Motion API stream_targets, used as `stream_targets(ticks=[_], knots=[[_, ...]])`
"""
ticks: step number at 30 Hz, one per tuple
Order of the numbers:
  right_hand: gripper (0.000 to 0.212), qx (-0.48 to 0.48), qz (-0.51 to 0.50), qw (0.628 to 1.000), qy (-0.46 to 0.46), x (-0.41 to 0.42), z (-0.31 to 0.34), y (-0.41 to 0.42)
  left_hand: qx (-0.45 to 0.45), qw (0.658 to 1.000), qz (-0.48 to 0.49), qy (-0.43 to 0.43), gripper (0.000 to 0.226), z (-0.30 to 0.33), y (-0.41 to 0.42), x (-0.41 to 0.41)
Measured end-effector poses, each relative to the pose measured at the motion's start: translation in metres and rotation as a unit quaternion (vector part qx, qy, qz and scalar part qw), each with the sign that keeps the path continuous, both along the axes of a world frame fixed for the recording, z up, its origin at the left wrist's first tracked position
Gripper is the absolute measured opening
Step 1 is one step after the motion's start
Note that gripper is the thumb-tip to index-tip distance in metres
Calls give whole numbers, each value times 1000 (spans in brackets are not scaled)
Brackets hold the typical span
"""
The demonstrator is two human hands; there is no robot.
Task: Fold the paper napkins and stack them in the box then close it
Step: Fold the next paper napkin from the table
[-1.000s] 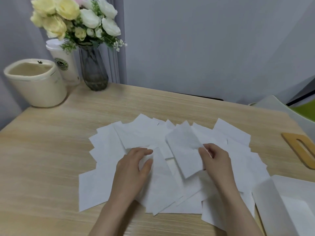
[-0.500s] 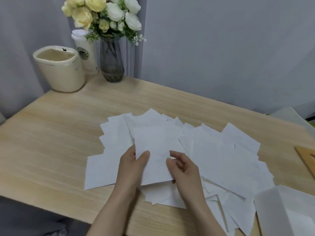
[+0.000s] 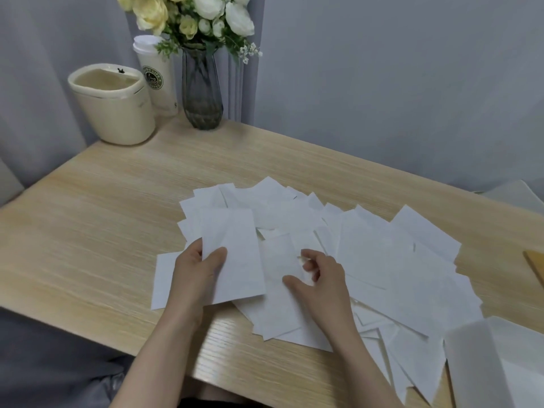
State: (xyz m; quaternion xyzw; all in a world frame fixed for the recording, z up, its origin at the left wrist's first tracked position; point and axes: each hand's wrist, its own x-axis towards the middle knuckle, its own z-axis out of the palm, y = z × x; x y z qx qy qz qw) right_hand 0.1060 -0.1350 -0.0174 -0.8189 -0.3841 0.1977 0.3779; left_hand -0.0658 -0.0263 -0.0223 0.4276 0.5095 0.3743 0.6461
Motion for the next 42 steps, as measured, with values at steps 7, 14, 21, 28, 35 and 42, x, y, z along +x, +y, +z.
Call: stream_targets(ticks=[7,14,21,28,35,42], knots=[[25,7,-7,999,-34,-2,-3,6,-10,1000,2,-1,20,-6,0,2],[8,53,-57,996,48,-2,5,5,-1,1000,-2,3,19,-3,0,4],[9,118,-96,979,136,13,19,0,17,1000,5,0,22,6,-3,1],[9,188,-159,944,218,29,39,-10,33,999,-4,-8,26,11,-12,10],[3,193,-134,928,290,9,46,-2,31,999,-37,-19,19,17,-26,30],[6,177,-118,940,267,-14,40,8,12,998,-39,-50,28,21,-36,43]])
